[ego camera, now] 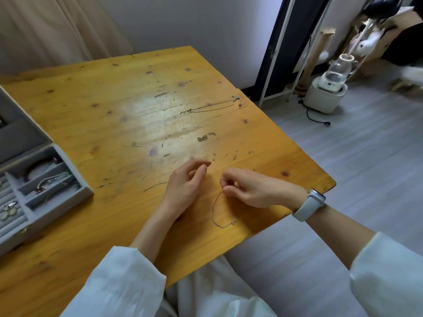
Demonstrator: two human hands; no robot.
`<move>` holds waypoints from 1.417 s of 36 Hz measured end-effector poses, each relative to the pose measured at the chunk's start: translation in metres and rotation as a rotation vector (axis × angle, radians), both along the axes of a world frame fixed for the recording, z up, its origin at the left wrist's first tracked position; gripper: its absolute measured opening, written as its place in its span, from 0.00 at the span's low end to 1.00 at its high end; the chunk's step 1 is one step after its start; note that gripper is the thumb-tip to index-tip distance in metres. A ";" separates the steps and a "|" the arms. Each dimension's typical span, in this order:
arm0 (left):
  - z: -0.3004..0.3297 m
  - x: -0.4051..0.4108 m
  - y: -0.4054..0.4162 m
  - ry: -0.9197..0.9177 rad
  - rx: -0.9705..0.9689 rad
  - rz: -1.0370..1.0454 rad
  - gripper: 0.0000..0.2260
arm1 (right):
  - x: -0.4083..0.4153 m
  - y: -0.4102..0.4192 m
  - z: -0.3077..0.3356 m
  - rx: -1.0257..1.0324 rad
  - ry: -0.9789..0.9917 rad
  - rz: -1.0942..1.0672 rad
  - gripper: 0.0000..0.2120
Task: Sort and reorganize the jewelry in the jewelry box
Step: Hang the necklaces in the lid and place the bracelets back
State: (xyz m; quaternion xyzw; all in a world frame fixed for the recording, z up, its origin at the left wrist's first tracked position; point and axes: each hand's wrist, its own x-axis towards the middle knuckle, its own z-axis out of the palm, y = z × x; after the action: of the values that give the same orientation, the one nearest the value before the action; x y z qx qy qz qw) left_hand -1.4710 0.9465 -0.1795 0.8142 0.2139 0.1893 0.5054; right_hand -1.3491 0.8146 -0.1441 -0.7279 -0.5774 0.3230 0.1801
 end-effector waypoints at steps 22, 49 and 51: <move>0.023 0.064 0.017 0.027 -0.504 0.088 0.05 | 0.076 0.046 0.000 0.562 0.267 -0.692 0.06; -0.027 0.179 0.045 0.262 0.749 0.192 0.12 | 0.175 0.083 -0.058 0.436 -0.310 -0.914 0.12; -0.026 0.175 0.039 0.296 0.786 0.197 0.15 | 0.171 0.082 -0.056 0.439 -0.307 -0.922 0.14</move>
State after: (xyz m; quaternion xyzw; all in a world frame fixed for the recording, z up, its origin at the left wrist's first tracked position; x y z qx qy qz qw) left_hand -1.2965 0.9858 -0.2058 0.9389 0.2724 0.1851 0.1002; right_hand -1.1779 0.8963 -0.2004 -0.8903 -0.2710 -0.0282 0.3649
